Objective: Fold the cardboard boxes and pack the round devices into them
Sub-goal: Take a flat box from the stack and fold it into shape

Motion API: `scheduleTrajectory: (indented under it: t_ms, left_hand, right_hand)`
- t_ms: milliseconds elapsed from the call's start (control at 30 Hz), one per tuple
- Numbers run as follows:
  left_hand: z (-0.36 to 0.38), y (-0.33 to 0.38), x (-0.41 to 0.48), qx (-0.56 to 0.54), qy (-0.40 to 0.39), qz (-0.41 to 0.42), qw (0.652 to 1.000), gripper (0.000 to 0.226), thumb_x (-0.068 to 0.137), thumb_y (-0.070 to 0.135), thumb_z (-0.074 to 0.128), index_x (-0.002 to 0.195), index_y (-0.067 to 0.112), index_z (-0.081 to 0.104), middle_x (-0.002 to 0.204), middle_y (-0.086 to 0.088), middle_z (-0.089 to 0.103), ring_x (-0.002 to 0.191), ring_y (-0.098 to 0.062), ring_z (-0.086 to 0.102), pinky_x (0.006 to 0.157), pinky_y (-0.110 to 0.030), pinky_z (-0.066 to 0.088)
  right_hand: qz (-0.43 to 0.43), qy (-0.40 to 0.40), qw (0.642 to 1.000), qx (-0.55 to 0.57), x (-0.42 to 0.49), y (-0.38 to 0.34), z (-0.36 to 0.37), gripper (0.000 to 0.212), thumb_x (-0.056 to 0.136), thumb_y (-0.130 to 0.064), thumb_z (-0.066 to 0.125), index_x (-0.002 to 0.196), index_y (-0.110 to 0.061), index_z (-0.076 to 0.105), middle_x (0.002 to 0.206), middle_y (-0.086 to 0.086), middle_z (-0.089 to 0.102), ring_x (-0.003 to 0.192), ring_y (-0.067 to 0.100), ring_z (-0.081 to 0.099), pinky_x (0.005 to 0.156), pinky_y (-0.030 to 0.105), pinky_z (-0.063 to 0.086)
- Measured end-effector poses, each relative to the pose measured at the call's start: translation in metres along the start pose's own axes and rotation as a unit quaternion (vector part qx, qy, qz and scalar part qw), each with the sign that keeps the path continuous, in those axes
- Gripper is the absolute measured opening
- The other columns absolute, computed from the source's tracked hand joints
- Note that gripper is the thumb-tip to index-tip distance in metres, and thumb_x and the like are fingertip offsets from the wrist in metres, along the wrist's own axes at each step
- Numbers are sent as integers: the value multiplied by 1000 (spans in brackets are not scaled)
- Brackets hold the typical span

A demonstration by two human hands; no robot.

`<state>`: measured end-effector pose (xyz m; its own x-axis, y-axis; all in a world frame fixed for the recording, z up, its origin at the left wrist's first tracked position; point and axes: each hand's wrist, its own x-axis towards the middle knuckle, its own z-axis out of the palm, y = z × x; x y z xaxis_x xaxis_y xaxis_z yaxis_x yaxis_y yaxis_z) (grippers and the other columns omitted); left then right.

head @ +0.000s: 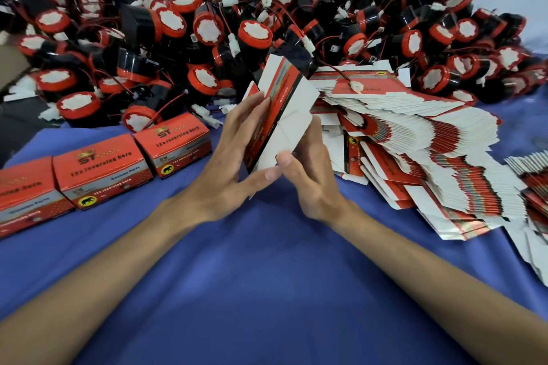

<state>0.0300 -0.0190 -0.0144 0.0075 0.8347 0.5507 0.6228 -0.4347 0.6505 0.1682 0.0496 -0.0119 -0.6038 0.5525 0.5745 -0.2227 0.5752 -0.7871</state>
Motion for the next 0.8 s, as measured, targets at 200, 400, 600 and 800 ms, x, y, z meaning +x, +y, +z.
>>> scheduleTrajectory:
  t_ms: [200,400,600,800]
  left_hand:
    - [-1,-1,-2,-32,2,-6,999,60,97,33,35,150,11,19,157,-2,21,146,-13,19,117,-25,21]
    - [2,-1,-1,1,-15,-15,1000,52,100,15,41,148,1,27,155,-8,29,145,-16,25,118,-36,25]
    - [1,-5,-2,33,-39,-57,997,62,95,27,47,151,18,21,160,4,13,147,-5,9,118,-21,16]
    - [-1,-5,0,-97,31,-127,987,51,96,29,38,143,33,19,160,5,12,147,-8,17,120,-42,22]
  right_hand:
    - [22,15,1000,-14,3,4,3,66,91,-31,53,144,-9,20,147,10,42,126,9,51,93,22,48]
    - [39,25,999,8,5,4,1,75,94,-31,43,151,-1,5,152,14,35,134,13,43,104,26,41]
    - [83,113,989,43,7,11,2,47,93,-38,30,136,-20,40,111,-6,60,98,22,59,88,56,50]
    - [123,135,983,26,12,17,2,43,91,-10,46,134,-13,39,95,-6,66,87,30,65,71,51,58]
